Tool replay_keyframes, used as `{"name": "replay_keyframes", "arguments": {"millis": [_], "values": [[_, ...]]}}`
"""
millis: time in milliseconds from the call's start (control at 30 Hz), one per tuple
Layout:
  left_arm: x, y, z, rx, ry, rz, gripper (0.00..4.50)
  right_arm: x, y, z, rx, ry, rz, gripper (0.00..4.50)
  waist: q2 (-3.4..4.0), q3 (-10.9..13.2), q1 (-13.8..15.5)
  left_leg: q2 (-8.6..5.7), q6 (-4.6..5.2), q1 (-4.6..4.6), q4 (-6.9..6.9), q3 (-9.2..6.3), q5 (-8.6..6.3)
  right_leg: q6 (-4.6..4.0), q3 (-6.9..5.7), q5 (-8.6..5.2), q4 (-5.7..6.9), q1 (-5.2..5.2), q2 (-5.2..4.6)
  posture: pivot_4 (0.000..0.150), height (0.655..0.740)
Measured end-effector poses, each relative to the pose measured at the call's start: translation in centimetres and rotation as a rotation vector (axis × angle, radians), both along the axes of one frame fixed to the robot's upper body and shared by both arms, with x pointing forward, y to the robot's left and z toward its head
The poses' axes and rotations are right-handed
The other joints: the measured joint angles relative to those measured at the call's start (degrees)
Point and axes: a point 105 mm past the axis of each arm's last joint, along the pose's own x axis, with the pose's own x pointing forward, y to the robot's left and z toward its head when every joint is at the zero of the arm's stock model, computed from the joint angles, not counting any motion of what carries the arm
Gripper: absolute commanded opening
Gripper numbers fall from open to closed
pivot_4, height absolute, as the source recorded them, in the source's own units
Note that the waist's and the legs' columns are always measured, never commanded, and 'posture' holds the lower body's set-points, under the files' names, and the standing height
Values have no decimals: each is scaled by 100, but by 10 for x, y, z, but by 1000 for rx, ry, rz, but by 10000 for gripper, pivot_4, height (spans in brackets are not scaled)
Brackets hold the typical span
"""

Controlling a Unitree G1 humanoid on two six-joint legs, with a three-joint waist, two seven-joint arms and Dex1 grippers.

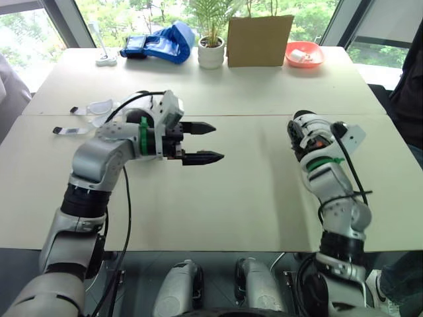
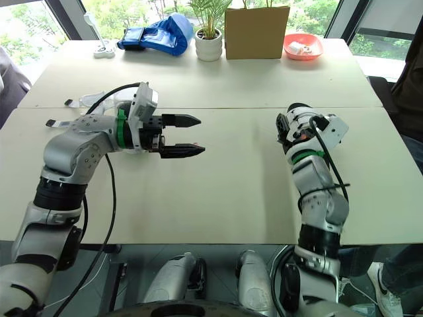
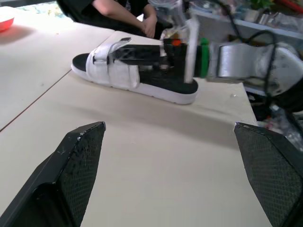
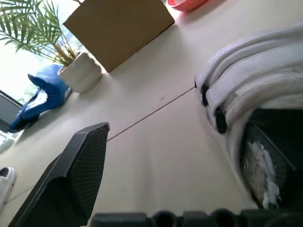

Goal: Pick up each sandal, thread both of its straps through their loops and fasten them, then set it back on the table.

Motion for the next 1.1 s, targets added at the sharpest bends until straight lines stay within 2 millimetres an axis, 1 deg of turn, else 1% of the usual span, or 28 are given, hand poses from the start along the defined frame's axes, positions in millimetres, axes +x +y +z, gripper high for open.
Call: {"name": "replay_keyframes", "arguments": {"millis": [67, 100, 167, 233, 300, 333, 400, 433, 467, 500, 533, 567, 633, 667, 700, 800, 933, 1100], "values": [[-2, 6, -6, 5, 3, 41, 45000, -20, -4, 14, -145, -25, 34, 44551, 0, 0, 5, -2, 0, 0, 3, 2, 0, 0, 2, 0, -1, 1, -3, 1500, 7214], [-1, 11, -9, 5, 7, 72, 45000, -29, -5, 24, -210, -51, 50, 44551, -2, 0, 3, -2, 0, 1, 8, 1, 0, 1, 3, 0, -4, 1, -3, 1500, 7214], [1, 17, -11, 0, 4, 128, 45000, -39, 2, 40, -267, -97, 96, 44551, -3, 0, 0, 2, -1, 6, 13, 1, 0, 0, 4, 0, 0, 2, -1, 1500, 7214], [2, 20, -11, -1, -11, 177, 45000, -46, 12, 45, -305, -110, 156, 44551, -3, -1, 5, 3, -1, 12, 15, 1, 0, 0, 6, -1, 8, 4, -1, 1500, 7214], [6, 30, -13, -6, -17, 260, 45000, -50, 21, 45, -368, -97, 217, 44551, -3, -1, 8, -2, 0, 11, 16, -2, 0, 0, 6, -1, 8, 8, -6, 1500, 7214], [10, 36, -16, -3, -10, 317, 45000, -51, 29, 46, -404, -95, 261, 44551, -3, -1, -1, -12, 4, 7, 13, -21, 0, 1, -5, -1, 10, 17, -15, 1500, 7214], [19, 47, -25, -2, 10, 460, 45000, -53, 56, 50, -470, -121, 390, 44551, -1, 2, -61, -85, 35, 10, -18, -128, 32, 26, -137, -20, 28, 72, -100, 1500, 7214], [23, 50, -29, 0, 14, 516, 45000, -55, 71, 56, -485, -154, 451, 44551, -2, 3, -57, -146, 49, 4, -34, -202, 61, 62, -184, -45, 50, 84, -142, 1500, 7214], [27, 53, -32, -3, 15, 572, 45000, -57, 82, 61, -491, -185, 505, 44551, -15, 6, -48, -218, 65, -3, -49, -278, 94, 121, -190, -87, 98, 93, -197, 1500, 7214], [33, 57, -33, -23, 23, 645, 45000, -59, 92, 63, -487, -201, 560, 44551, -18, 8, -4, -249, 61, -3, -43, -325, 106, 150, -148, -109, 97, 92, -192, 1500, 7214], [40, 64, -34, -36, 32, 725, 45000, -61, 101, 65, -487, -217, 614, 44551, -30, 14, 85, -254, 64, -9, -36, -331, 110, 153, -83, -114, 84, 88, -182, 1500, 7214], [46, 71, -37, -39, 43, 803, 45000, -64, 108, 66, -496, -231, 668, 44551, -40, 17, 174, -262, 63, -14, -34, -331, 111, 150, -52, -113, 80, 104, -179, 1500, 7214], [58, 81, -43, -29, 62, 921, 45000, -67, 117, 67, -545, -247, 760, 44551, -51, 21, 296, -295, 67, -14, -32, -335, 115, 151, 21, -114, 80, 98, -182, 1500, 7214], [63, 83, -45, -26, 69, 958, 45000, -68, 119, 67, -562, -251, 791, 44551, -62, 20, 311, -307, 70, -14, -32, -339, 116, 152, 48, -115, 79, 91, -179, 1500, 7214], [67, 84, -46, -26, 74, 979, 45000, -68, 121, 68, -570, -254, 809, 44551, -72, 20, 318, -312, 70, -14, -32, -342, 116, 152, 55, -115, 79, 86, -181, 1500, 7214], [86, 85, -46, -27, 99, 1062, 45000, -66, 124, 70, -574, -258, 865, 44551, -92, 19, 316, -315, 70, -18, -33, -341, 116, 153, 66, -115, 80, 88, -180, 1500, 7214], [107, 88, -46, -36, 109, 1146, 45000, -68, 126, 66, -592, -241, 927, 44551, -94, 18, 285, -312, 59, -25, -49, -339, 122, 155, 65, -116, 83, 88, -177, 1500, 7214], [126, 87, -56, -35, 135, 1213, 45000, -67, 124, 63, -606, -228, 921, 44551, -97, 19, 285, -309, 47, -25, -50, -336, 129, 156, 65, -117, 82, 86, -176, 1500, 7214]]}}
